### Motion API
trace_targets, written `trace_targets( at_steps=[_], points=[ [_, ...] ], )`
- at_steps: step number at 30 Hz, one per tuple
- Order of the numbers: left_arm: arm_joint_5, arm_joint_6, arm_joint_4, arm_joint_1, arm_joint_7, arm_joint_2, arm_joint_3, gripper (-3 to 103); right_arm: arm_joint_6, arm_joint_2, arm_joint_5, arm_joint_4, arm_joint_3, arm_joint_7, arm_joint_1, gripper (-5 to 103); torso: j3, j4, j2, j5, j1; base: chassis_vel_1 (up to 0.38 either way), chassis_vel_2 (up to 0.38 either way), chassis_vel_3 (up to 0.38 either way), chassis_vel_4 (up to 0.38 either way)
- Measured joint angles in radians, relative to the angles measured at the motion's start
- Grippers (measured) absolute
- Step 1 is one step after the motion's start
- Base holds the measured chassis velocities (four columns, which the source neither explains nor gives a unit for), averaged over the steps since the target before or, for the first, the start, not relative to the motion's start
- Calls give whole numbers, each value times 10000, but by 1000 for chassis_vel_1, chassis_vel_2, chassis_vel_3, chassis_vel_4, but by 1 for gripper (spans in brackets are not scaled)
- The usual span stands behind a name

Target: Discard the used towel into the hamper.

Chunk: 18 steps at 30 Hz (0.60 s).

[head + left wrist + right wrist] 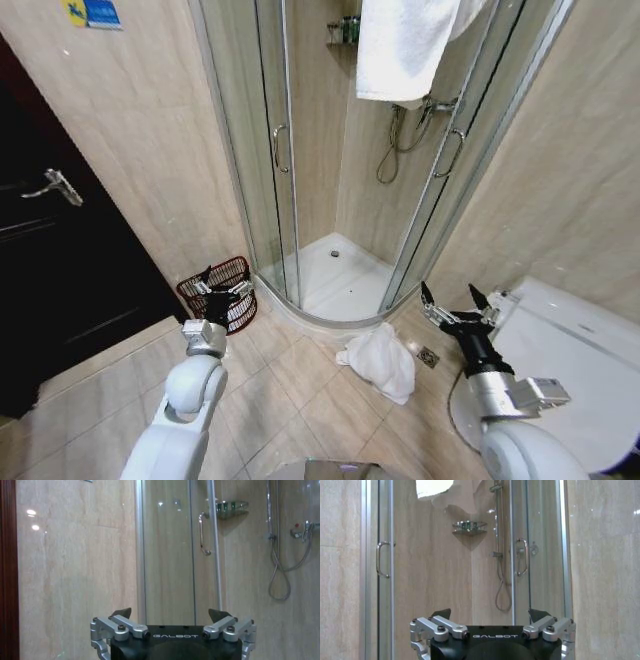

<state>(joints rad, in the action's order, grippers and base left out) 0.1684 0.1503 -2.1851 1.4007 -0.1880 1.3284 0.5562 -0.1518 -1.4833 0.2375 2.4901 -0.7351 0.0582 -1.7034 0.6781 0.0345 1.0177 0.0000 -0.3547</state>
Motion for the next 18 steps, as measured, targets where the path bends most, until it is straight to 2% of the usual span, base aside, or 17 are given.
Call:
trace_targets(
  at_steps=[18],
  points=[
    [-10,5,-148,115,17,-2,1,100,-120,64,47,103,4,-85,90,100,485,0,871,0,-385,0,0,0,0]
  ],
)
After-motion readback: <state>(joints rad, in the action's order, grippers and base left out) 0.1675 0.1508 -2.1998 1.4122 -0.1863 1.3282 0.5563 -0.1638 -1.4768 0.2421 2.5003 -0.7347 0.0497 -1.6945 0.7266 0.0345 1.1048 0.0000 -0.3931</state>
